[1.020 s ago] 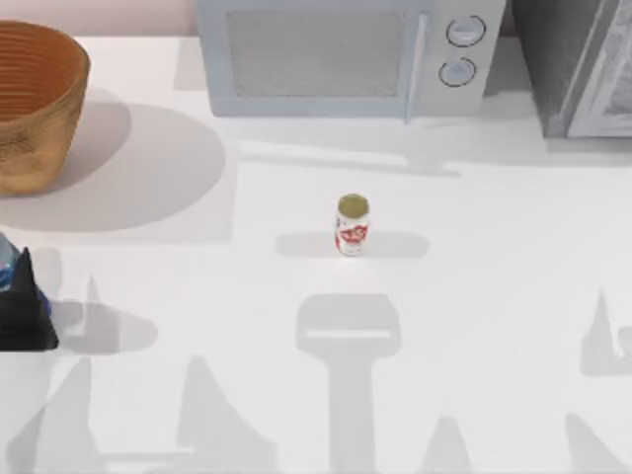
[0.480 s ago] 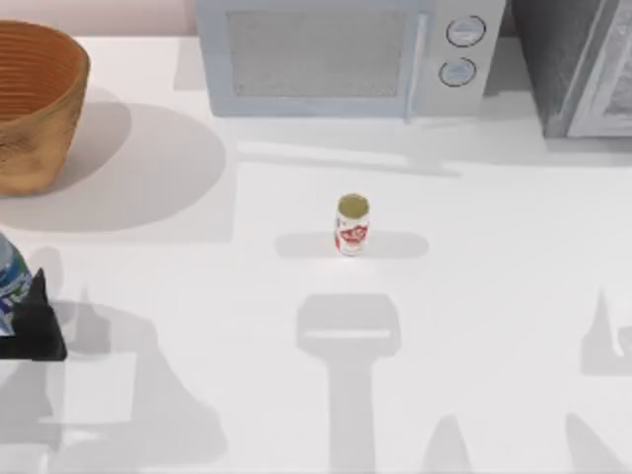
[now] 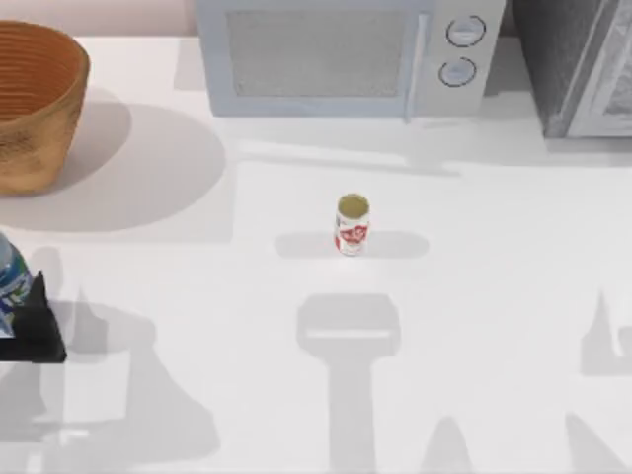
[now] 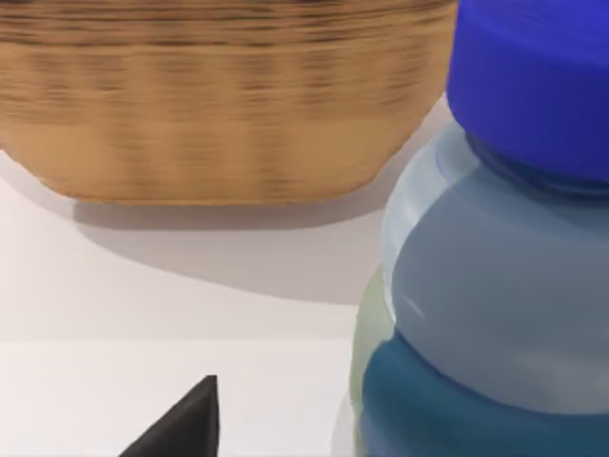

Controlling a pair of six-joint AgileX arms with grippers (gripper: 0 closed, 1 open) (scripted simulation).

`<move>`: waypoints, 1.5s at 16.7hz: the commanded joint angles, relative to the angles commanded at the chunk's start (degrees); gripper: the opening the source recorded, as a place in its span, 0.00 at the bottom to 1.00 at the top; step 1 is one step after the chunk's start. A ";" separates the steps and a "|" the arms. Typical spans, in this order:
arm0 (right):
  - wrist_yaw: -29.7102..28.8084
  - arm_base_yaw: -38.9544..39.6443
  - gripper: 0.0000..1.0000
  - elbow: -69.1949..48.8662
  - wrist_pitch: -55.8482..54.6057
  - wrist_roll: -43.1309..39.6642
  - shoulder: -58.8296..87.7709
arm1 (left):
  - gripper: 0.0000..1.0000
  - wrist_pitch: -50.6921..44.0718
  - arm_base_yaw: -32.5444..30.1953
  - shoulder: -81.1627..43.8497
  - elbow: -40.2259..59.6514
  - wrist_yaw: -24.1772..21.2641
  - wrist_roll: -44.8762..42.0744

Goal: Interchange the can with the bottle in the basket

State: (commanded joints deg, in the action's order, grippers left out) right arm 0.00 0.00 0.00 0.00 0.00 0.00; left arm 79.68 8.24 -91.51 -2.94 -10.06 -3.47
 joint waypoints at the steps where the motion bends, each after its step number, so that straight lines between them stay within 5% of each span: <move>1: 0.00 0.00 1.00 0.00 0.00 0.00 0.00 | 1.00 -0.03 0.00 -0.14 -0.02 0.02 0.01; 21: 0.00 0.00 1.00 0.00 0.00 0.00 0.00 | 1.00 6.86 -2.93 -17.98 9.35 2.82 0.90; 25: 0.00 0.00 1.00 0.00 0.00 0.00 0.00 | 0.70 6.86 -2.93 -17.98 9.35 2.82 0.90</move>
State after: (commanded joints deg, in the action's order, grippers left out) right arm 0.00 0.00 0.00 0.00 0.00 0.00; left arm 86.54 5.31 -109.49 6.41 -7.24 -2.57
